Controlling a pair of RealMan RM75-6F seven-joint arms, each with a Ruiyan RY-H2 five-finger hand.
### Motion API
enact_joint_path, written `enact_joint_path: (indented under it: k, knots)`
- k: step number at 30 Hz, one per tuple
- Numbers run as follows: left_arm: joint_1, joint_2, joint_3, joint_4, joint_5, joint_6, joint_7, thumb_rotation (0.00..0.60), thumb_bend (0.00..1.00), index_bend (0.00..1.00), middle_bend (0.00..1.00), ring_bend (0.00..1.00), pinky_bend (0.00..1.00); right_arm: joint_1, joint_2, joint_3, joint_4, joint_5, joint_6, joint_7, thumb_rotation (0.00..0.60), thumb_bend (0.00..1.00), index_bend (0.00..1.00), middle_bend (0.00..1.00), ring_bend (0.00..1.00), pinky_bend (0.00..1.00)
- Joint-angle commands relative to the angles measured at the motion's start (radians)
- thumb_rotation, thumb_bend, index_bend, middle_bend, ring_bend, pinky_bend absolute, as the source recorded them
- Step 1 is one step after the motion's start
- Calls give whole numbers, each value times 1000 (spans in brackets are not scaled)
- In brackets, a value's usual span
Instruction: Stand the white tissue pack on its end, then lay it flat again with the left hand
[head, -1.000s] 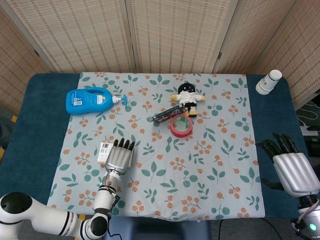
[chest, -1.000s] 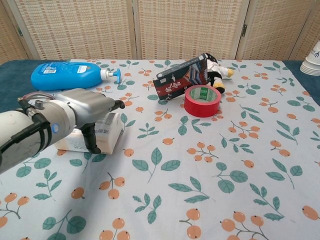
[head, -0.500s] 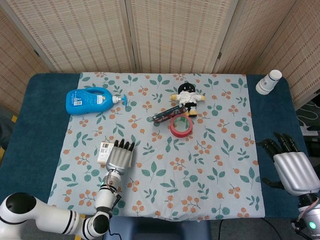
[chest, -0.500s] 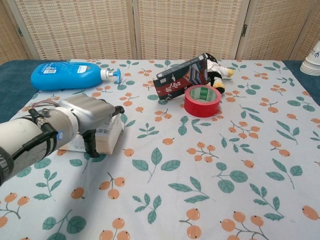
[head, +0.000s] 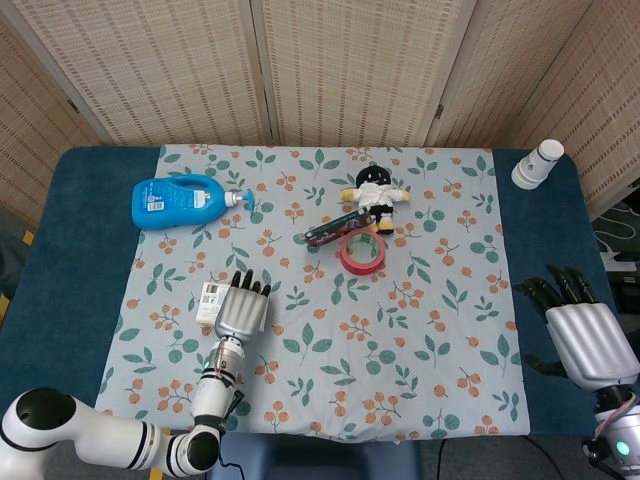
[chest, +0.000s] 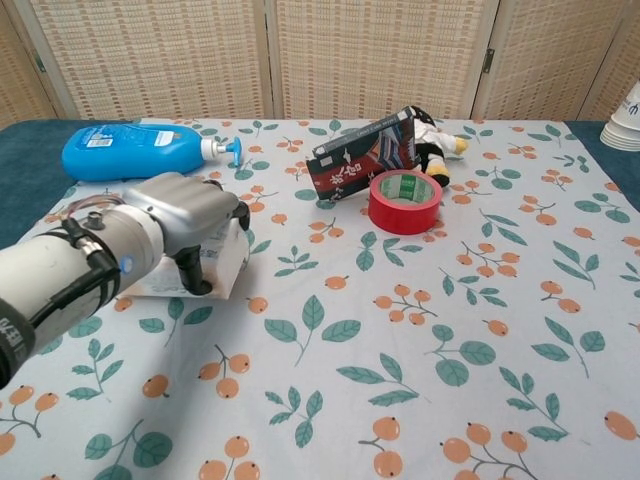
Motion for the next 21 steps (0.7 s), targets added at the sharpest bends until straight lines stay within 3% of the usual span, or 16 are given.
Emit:
enact_joint_path:
  k: [1,6,14,21]
  knots:
    - [11,4,1,-8,30,16,-14,600,309,298,372,79,105,-1,0,-1,-1,-1,1,-1,600,55,207,168,0,0]
    - [23,22,-15,-52,105,39,-54,600,311,336,416,121,114,0,-3,-3,-1,-2,-1,-6,600,55,207,168,0,0]
    - [73,42,-43,-98,283,80,-219,600,315,362,515,200,120,2,-6,-3,1,3,0,-9,600,55,207,168,0,0]
    - [116,52,-81,-96,378,95,-356,600,315,368,531,211,120,6,-11,-3,2,9,-3,-16,600,55,207,168,0,0]
